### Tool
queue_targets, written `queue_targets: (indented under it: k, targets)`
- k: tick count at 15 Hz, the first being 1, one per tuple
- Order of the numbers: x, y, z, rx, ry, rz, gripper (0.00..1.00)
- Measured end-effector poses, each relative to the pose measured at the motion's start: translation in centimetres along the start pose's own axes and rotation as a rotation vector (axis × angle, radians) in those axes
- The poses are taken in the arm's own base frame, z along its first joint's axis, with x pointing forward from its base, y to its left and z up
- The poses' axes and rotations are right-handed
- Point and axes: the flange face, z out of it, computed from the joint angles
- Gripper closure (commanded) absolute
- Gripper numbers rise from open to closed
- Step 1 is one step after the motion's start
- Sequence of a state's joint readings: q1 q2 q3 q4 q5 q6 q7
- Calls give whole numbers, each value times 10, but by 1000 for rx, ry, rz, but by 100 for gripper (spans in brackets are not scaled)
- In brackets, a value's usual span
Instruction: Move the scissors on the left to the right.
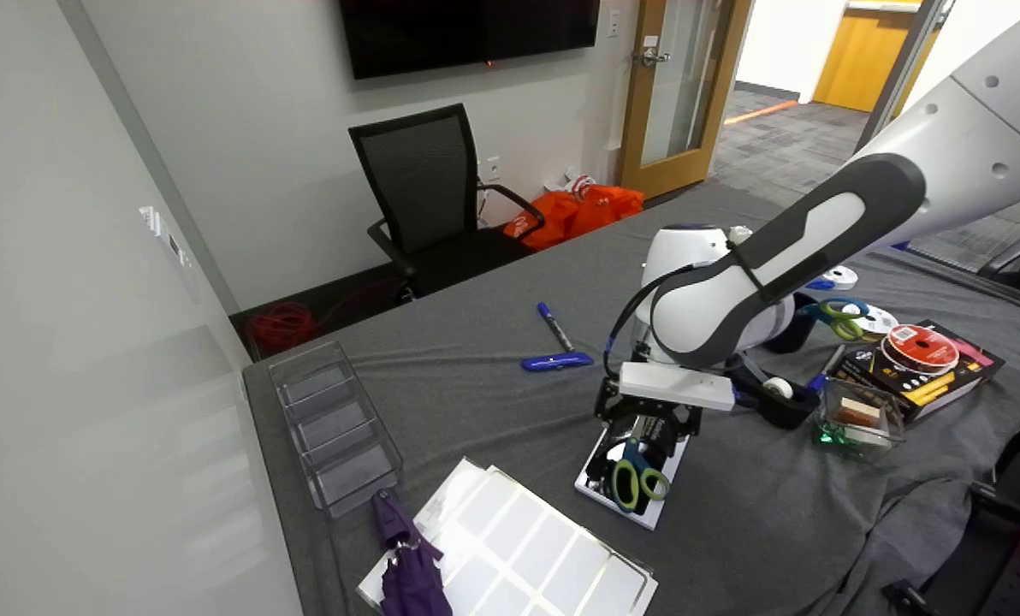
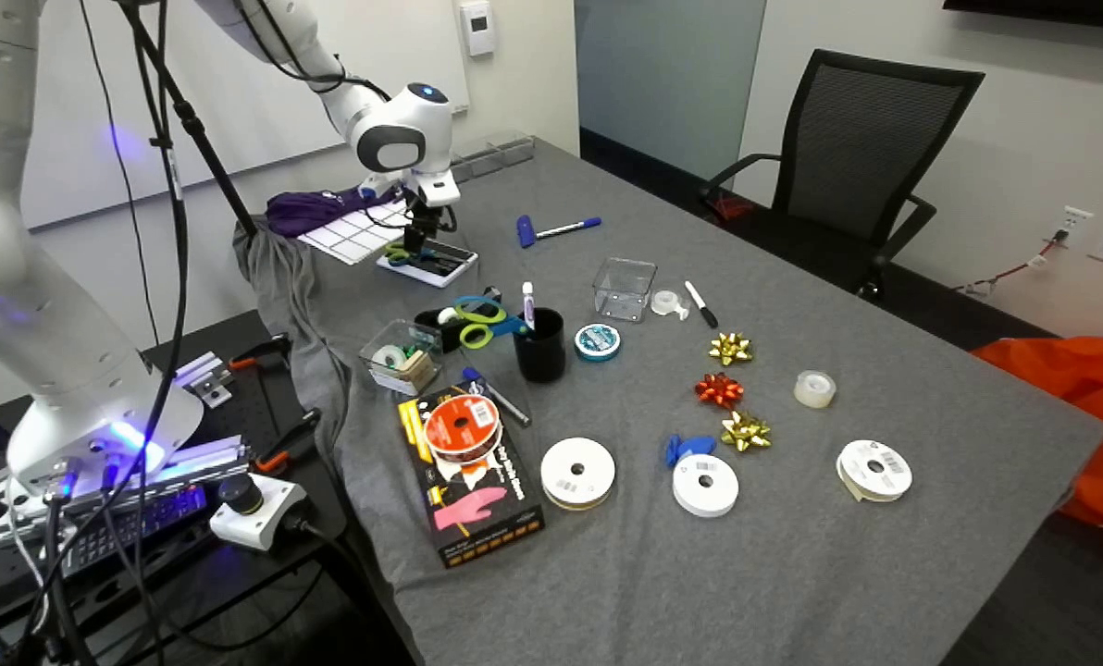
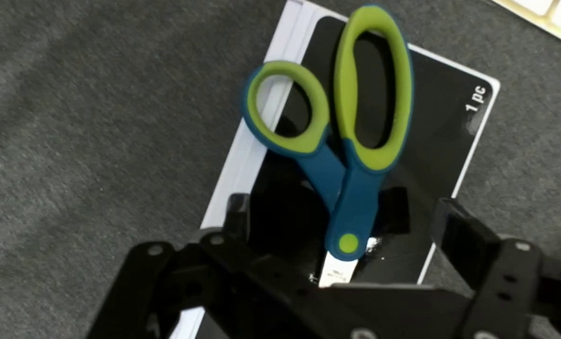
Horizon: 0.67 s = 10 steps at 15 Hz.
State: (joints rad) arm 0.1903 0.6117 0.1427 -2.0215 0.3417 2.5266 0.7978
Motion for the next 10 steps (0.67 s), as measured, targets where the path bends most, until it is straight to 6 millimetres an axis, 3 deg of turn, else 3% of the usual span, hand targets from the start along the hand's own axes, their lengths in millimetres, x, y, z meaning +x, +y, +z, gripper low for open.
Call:
queue_targets:
  k: [5, 10]
  targets:
    - [5, -5, 11, -4, 0, 39, 55]
    - [6, -11, 6, 9, 8, 80, 89]
